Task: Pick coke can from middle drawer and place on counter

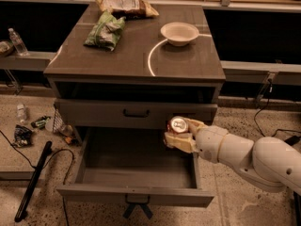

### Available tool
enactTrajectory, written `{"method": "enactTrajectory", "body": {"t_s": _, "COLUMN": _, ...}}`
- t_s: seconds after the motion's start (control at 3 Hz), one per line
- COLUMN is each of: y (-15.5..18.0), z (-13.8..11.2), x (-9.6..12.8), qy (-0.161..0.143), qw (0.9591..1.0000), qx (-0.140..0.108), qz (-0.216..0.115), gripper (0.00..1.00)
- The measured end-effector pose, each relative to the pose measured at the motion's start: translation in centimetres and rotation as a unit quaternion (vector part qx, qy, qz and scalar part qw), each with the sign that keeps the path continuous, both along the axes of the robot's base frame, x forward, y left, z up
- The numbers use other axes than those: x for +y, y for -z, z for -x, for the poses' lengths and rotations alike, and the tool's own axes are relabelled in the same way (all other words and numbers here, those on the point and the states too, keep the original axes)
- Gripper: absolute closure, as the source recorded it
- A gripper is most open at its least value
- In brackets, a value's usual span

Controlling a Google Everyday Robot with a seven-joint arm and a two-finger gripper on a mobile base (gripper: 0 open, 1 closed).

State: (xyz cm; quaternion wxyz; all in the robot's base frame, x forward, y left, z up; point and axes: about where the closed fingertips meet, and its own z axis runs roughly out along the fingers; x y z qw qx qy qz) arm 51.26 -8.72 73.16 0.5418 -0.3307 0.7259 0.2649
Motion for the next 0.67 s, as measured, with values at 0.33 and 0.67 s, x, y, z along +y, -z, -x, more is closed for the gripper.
{"method": "enactTrajectory", "body": {"t_s": 0.33, "y": 0.7, "z": 0.5, "x": 0.5, "qy": -0.006, "qw": 1.0000, "qx": 0.005, "qz": -0.001, "gripper": 1.00}}
{"method": "enactTrajectory", "body": {"t_s": 0.67, "y": -2.3, "z": 0.1, "x": 0.2, "qy": 0.000, "qw": 0.9999, "qx": -0.014, "qz": 0.000, "gripper": 1.00}}
